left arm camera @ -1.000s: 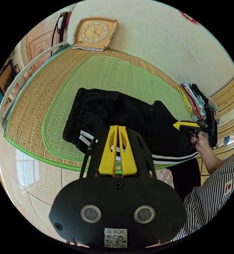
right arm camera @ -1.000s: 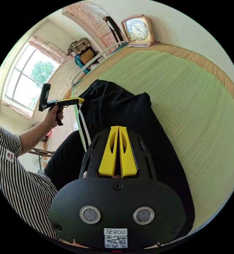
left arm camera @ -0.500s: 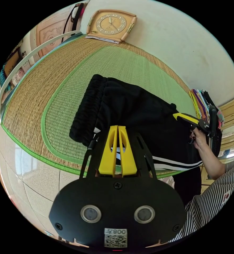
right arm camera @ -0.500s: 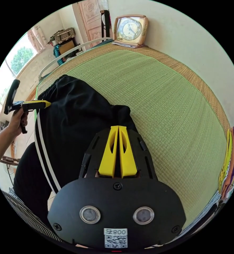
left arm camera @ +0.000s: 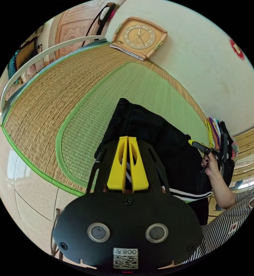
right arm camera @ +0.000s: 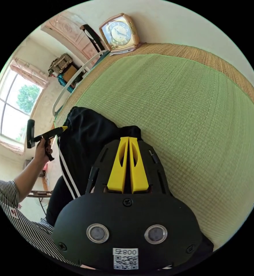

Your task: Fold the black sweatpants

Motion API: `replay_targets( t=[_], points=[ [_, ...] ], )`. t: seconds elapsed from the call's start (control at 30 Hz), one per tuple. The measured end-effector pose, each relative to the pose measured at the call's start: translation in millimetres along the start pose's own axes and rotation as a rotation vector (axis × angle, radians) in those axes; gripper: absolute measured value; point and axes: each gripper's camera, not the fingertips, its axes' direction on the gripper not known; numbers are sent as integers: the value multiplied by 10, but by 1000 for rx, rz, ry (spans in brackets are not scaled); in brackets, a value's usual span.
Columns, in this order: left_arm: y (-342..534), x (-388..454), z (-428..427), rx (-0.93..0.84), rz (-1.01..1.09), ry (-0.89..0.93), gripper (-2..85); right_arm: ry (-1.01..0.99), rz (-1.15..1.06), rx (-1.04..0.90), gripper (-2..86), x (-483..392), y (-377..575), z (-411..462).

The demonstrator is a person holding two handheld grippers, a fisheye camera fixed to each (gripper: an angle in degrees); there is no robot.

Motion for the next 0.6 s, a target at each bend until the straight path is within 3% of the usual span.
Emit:
replay_targets(
  t=[0.13,0.37,0.53,0.6],
  points=[
    [7,306,-104,16,75,4,1,-13,-8,94,1,32,263,-355],
    [-12,1409,242,-101,329,285,1,79,61,46,2,150,1283,-719],
    [-170,2101,636,-198,419,288,2,162,148,-75,2,374,1812,-609],
    [-241,2308,882,-301,416,193,2,115,181,-37,1,470,1931,-622]
  ],
)
